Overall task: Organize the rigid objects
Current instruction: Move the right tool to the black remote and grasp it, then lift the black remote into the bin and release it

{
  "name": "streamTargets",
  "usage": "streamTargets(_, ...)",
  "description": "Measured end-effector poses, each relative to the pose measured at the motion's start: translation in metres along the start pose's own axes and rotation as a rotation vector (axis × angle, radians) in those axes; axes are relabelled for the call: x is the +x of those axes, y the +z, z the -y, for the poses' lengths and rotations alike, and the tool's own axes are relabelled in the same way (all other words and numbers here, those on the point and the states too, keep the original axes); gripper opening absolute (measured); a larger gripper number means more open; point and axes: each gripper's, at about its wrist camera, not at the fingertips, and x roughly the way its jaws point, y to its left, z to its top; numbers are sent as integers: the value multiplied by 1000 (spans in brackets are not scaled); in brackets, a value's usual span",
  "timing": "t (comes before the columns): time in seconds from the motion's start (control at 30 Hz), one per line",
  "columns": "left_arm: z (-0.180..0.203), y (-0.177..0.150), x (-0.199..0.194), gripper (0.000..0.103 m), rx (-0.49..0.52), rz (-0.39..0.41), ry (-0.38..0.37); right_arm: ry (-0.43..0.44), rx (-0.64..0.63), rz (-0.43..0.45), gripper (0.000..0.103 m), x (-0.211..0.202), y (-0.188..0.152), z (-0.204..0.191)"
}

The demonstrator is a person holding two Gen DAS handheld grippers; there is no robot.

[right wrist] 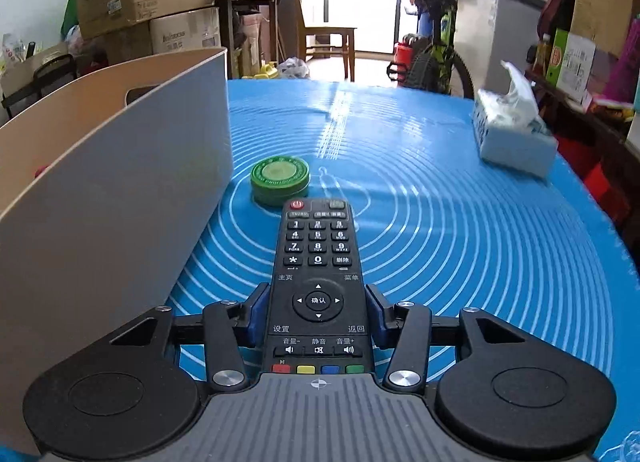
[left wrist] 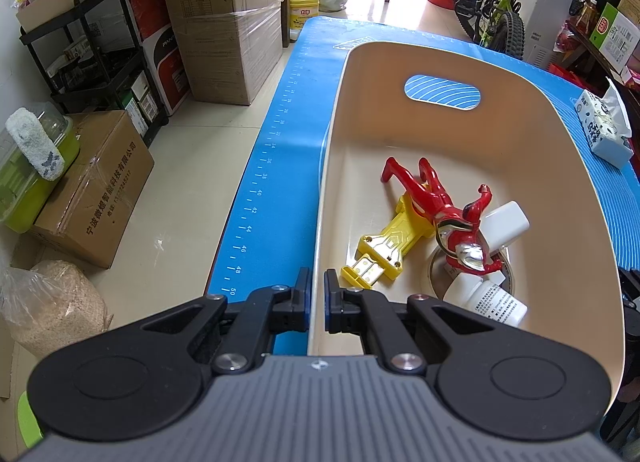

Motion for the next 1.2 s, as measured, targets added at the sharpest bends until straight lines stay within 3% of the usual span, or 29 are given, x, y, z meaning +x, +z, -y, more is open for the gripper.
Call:
streamTargets(0.3,0,0,0,6,-1,0,-1,4,38,55,54,-22,18,8)
streamTargets(0.67,1,0,1,6,-1,0,-1,2,33,54,54,-24,19,8)
streamTargets(1.2,1,0,1,6,-2,0,-1,27,65,203,54,-65,57,6)
